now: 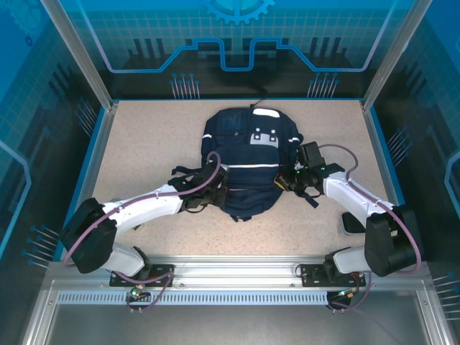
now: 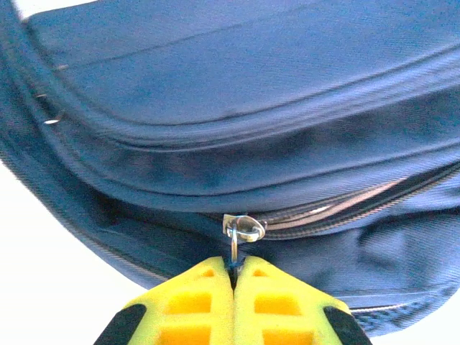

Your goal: Pack the student bag

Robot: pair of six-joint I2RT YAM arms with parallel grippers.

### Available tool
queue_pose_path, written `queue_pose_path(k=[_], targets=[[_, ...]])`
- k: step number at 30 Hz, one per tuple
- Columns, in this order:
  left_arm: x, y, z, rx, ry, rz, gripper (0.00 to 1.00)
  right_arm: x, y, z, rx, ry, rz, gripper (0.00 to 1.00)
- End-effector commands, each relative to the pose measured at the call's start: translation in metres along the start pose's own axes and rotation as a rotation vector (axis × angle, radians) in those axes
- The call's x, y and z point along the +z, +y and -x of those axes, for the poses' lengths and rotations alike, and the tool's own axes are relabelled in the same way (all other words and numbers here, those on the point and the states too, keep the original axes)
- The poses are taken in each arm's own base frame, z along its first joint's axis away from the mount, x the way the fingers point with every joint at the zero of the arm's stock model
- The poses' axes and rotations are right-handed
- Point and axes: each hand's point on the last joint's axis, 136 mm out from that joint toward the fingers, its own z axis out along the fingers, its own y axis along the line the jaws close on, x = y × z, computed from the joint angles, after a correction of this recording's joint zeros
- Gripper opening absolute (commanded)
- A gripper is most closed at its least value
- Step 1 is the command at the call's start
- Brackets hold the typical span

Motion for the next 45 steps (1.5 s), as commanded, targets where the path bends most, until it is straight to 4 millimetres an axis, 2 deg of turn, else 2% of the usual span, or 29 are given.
queue_pose_path(k=[1, 2, 5, 9, 11, 12, 13, 16, 21, 25, 31, 37, 40, 45], targets=[[-0.01, 0.023, 0.017, -0.021, -0.075, 0.075, 0.0, -0.01, -0.009, 0.032, 0.007, -0.124, -0.057, 0.0], [-0.011, 0.022, 0.02, -0.02, -0.083, 0.065, 0.0, -0.01, -0.008, 0.031, 0.004, -0.119, -0.055, 0.02], [-0.015, 0.004, 0.029, 0.003, -0.105, -0.023, 0.0, -0.017, 0.004, 0.028, -0.028, -0.109, 0.001, 0.2], [-0.024, -0.023, 0.038, 0.062, -0.145, -0.129, 0.0, -0.038, 0.014, 0.028, -0.055, -0.151, 0.044, 0.46], [-0.028, -0.035, 0.041, 0.094, -0.158, -0.16, 0.0, -0.049, 0.012, 0.027, -0.055, -0.175, 0.034, 0.53], [-0.03, -0.042, 0.041, 0.11, -0.161, -0.179, 0.0, -0.06, 0.023, 0.031, -0.06, -0.201, 0.057, 0.56], [-0.03, -0.049, 0.041, 0.121, -0.165, -0.195, 0.0, -0.065, 0.025, 0.03, -0.054, -0.206, 0.062, 0.57], [-0.031, -0.065, 0.043, 0.145, -0.167, -0.232, 0.0, -0.066, 0.031, 0.022, -0.026, -0.174, 0.075, 0.59], [-0.029, -0.084, 0.044, 0.172, -0.165, -0.265, 0.0, -0.048, 0.038, 0.002, 0.038, -0.092, 0.069, 0.59], [-0.025, -0.09, 0.041, 0.183, -0.152, -0.277, 0.0, -0.03, 0.04, -0.008, 0.087, -0.04, 0.068, 0.57], [-0.022, -0.096, 0.035, 0.217, -0.139, -0.291, 0.0, -0.01, 0.041, -0.015, 0.156, 0.015, 0.045, 0.5], [-0.022, -0.098, 0.035, 0.239, -0.146, -0.305, 0.0, 0.004, 0.04, -0.012, 0.208, 0.025, 0.027, 0.44], [-0.02, -0.095, 0.033, 0.249, -0.145, -0.288, 0.0, 0.009, 0.043, -0.008, 0.213, 0.023, 0.02, 0.35], [-0.017, -0.075, 0.03, 0.236, -0.137, -0.188, 0.0, 0.002, 0.042, 0.006, 0.181, -0.055, -0.01, 0.07]])
